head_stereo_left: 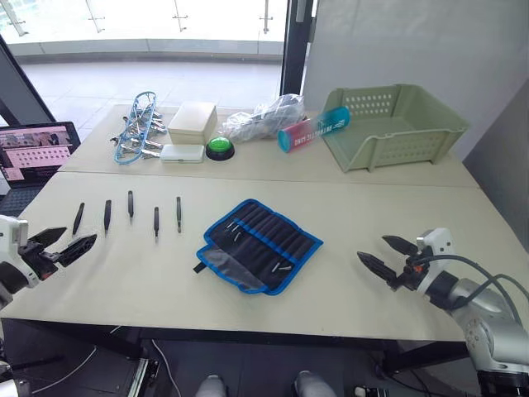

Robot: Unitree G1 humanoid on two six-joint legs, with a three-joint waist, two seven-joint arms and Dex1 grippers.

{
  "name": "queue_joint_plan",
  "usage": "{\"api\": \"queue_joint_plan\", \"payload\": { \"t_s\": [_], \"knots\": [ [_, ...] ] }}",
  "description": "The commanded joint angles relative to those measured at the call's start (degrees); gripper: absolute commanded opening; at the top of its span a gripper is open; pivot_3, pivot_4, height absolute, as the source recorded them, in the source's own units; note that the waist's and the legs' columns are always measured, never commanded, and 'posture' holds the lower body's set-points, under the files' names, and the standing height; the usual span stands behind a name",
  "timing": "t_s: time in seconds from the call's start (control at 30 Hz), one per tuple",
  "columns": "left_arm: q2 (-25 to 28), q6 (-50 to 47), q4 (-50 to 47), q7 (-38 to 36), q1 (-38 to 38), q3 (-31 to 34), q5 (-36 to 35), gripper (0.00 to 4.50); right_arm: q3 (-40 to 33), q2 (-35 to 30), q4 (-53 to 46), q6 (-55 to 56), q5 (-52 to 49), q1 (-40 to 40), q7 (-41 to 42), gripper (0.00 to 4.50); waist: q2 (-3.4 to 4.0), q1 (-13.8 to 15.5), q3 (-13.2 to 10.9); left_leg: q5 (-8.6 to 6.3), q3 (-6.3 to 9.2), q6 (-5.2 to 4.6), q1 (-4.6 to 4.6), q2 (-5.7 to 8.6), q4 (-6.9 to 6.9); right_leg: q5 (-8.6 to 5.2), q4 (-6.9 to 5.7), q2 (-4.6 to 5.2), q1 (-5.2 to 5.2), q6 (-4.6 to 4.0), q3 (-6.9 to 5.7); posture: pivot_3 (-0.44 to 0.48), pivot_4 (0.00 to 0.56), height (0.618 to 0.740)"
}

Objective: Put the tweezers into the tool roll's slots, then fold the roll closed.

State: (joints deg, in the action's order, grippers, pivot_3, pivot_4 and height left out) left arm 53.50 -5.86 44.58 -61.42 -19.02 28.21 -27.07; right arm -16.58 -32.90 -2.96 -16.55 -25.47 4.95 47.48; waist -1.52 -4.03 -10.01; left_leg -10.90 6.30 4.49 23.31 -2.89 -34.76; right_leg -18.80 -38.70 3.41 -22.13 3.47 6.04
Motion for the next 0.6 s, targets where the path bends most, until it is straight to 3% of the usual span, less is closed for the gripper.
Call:
{"api": "queue_joint_plan", "payload": {
  "t_s": [0.03,0.3,0.6],
  "knots": [
    [0.97,0.64,-2.03,0.39,1.16,2.21,-0.57,4.49,-0.65,-0.21,-1.01,1.92,-0.53,0.59,0.08,4.5,0.0,-0.06,0.0,0.0,0.0,0.0,0.0,0.0,0.0,0.0,-0.01,0.0,0.0,0.0,0.0,0.0,0.15,0.74],
    [-0.38,-0.81,-4.67,7.31,3.73,5.6,-1.1,4.49,4.77,-1.37,-9.51,-5.11,-4.34,6.53,1.86,4.5,0.01,0.0,0.0,0.0,-0.02,0.0,-0.02,0.0,-0.04,0.0,-0.1,0.0,-0.01,0.0,0.02,0.0,0.15,0.74],
    [-1.45,1.19,0.38,17.33,-0.26,4.8,1.75,4.49,9.52,-6.18,-17.33,-18.98,-15.51,16.98,8.46,4.5,-0.05,0.27,0.02,0.0,0.0,0.0,0.03,0.01,-0.08,0.0,-0.15,0.02,-0.01,-0.01,-0.01,0.0,0.15,0.74]
  ]
}}
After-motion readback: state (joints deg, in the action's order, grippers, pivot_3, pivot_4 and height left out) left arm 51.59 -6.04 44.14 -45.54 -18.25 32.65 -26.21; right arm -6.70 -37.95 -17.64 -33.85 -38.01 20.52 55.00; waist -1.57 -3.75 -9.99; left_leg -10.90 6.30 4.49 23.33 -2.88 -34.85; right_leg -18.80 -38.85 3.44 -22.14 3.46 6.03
